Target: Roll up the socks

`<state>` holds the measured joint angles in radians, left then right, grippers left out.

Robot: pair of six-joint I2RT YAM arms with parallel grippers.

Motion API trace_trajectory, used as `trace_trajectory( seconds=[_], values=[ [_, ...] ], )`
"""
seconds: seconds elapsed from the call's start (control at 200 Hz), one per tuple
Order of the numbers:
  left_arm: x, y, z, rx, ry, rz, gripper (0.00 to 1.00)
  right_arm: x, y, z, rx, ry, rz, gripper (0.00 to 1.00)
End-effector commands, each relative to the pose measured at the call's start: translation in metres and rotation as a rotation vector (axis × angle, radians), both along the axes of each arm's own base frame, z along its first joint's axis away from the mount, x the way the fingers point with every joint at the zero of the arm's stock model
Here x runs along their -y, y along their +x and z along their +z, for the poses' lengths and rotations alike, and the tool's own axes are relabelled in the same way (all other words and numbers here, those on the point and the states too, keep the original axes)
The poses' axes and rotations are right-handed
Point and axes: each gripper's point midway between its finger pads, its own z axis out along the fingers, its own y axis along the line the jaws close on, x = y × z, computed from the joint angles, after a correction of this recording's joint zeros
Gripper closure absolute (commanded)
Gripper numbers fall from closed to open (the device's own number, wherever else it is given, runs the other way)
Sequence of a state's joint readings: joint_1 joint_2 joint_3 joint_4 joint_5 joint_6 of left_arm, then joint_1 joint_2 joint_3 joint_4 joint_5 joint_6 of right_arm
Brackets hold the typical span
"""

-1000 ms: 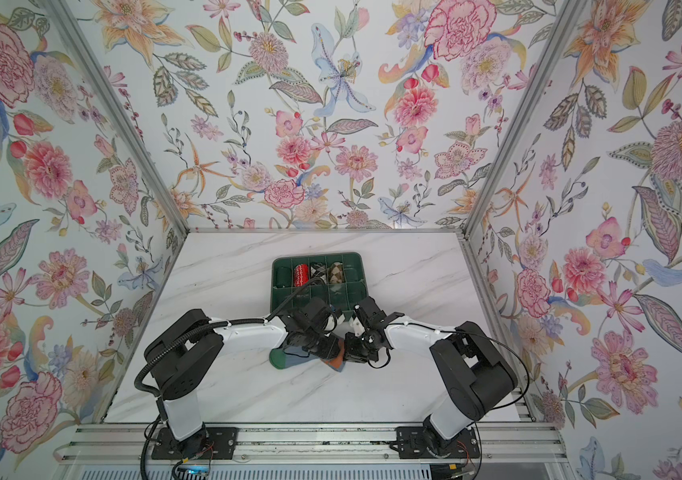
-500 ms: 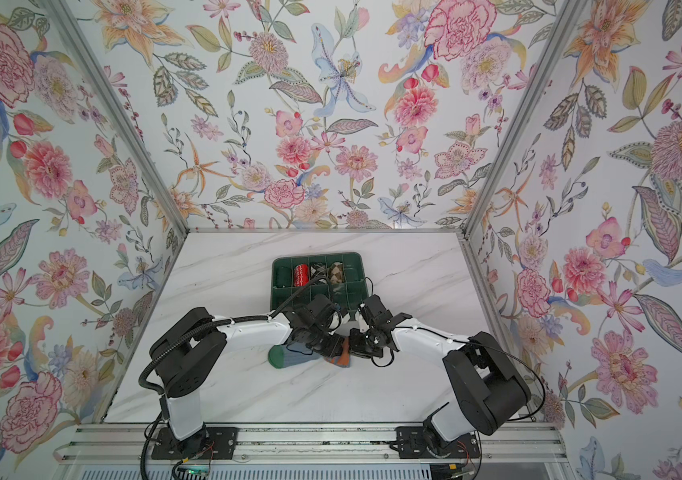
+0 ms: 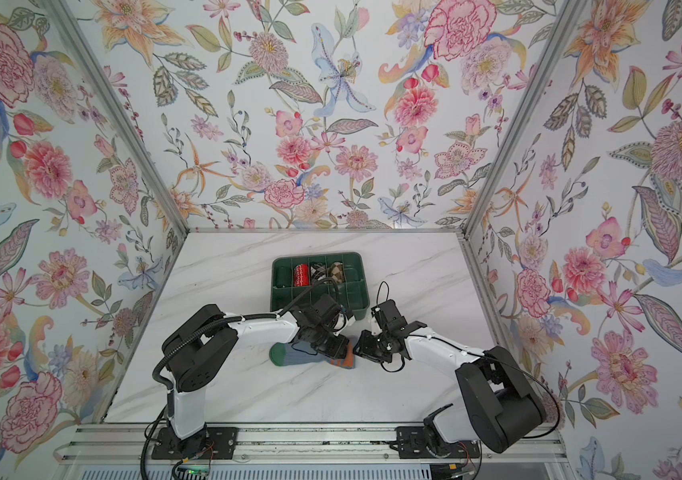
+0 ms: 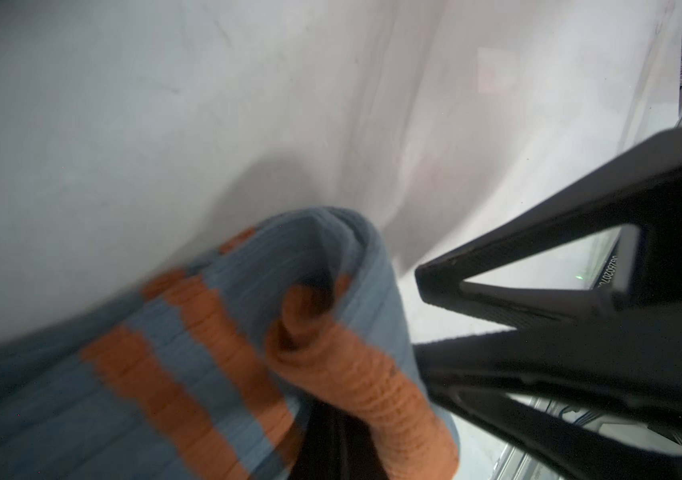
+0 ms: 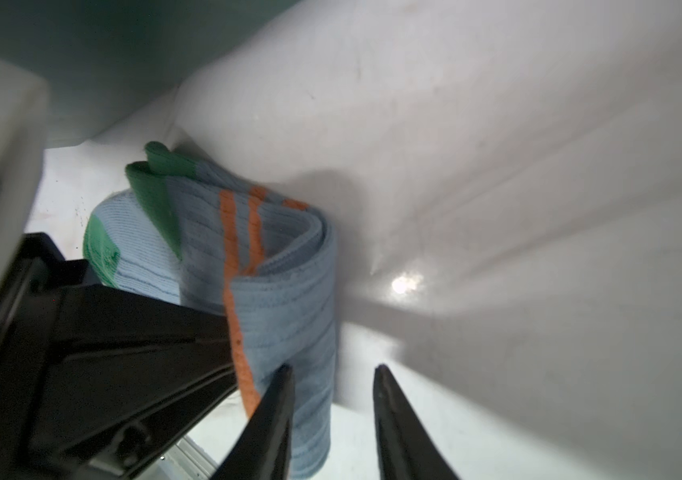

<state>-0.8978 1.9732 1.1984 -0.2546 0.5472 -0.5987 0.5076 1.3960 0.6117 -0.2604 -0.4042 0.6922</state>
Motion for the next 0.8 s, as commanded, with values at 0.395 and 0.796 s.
trace_trajectory(
  seconds=[0.395,0.796],
  values=[
    [-0.007,-0.013,-0.024,-0.043,0.019,-0.011,1.0,0.016,-0.004,0.029,0.117,0.071,-0.127,0.55],
    [-0.008,-0.016,-0.025,-0.045,0.01,-0.011,1.0,0.028,-0.011,0.014,0.115,-0.014,-0.156,0.58]
  ],
)
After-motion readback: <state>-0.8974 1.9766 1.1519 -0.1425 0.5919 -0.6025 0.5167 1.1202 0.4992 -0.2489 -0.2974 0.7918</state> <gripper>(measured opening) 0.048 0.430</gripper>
